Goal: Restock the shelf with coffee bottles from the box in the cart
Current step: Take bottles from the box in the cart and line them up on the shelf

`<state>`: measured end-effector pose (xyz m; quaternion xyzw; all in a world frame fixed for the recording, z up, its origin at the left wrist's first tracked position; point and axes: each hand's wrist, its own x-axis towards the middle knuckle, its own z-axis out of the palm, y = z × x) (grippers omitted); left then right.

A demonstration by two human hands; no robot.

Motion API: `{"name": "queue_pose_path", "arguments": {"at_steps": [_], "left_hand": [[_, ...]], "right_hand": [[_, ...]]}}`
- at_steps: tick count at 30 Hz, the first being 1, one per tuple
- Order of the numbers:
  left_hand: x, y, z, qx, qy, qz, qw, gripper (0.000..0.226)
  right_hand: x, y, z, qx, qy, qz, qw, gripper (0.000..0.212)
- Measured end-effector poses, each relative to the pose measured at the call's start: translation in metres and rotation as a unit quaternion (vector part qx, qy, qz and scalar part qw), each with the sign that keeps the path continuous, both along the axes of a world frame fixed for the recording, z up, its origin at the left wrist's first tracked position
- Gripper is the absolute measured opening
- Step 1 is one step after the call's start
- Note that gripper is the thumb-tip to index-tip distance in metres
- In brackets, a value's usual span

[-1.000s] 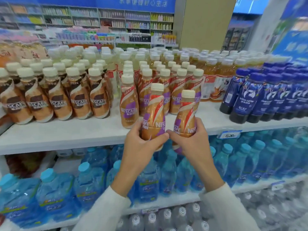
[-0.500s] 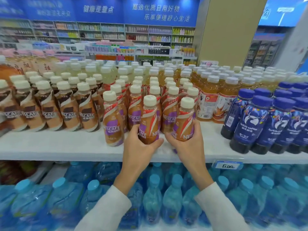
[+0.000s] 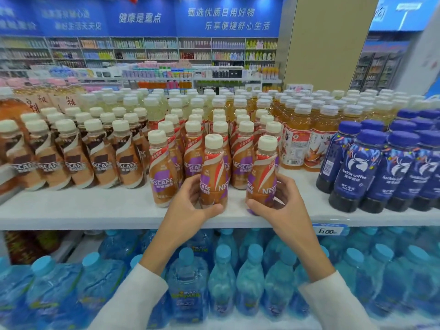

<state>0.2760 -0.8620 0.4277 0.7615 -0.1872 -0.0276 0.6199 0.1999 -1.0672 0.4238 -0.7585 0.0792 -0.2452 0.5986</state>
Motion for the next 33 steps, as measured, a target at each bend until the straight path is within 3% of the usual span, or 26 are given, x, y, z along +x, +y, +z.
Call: {"name": "queue_pose_path", "arguments": {"at_steps": [5,9,16,20,24,29,33], "left_hand": [[0.0,0.003,-0.003,0.004,-0.022,-0.026,0.999,0.069],[0.002,0.001,-0.005,0.012,-0.016,-0.009,1.0,0.069],[-0.012,-0.014,-0.012,0.083,-0.114,0.136,0.981,0.072],[-0.015,-0.016,-0.014,0.093,-0.13,0.155,0.975,0.079],[-0.013,-0.012,-0.016,0.098,-0.126,0.137,0.978,0.079],[-0.015,-0.013,-0.017,0.086,-0.129,0.152,0.976,0.076],[-0.019,-0.014,-0.016,0.057,-0.118,0.154,0.979,0.076]], "right_hand": [[-0.004,0.002,0.001,-0.014,0.006,0.001,1.0,0.072],[-0.002,0.0,0.002,-0.02,0.022,-0.001,1.0,0.077],[0.006,0.016,-0.004,-0.121,0.019,-0.102,0.987,0.078],[0.003,0.015,-0.004,-0.108,0.026,-0.073,0.991,0.079],[-0.005,0.005,-0.001,-0.036,0.015,-0.012,0.999,0.078],[-0.004,0.013,0.0,-0.065,0.008,-0.05,0.997,0.064],[-0.004,0.017,-0.001,-0.06,-0.006,-0.046,0.997,0.067]]}}
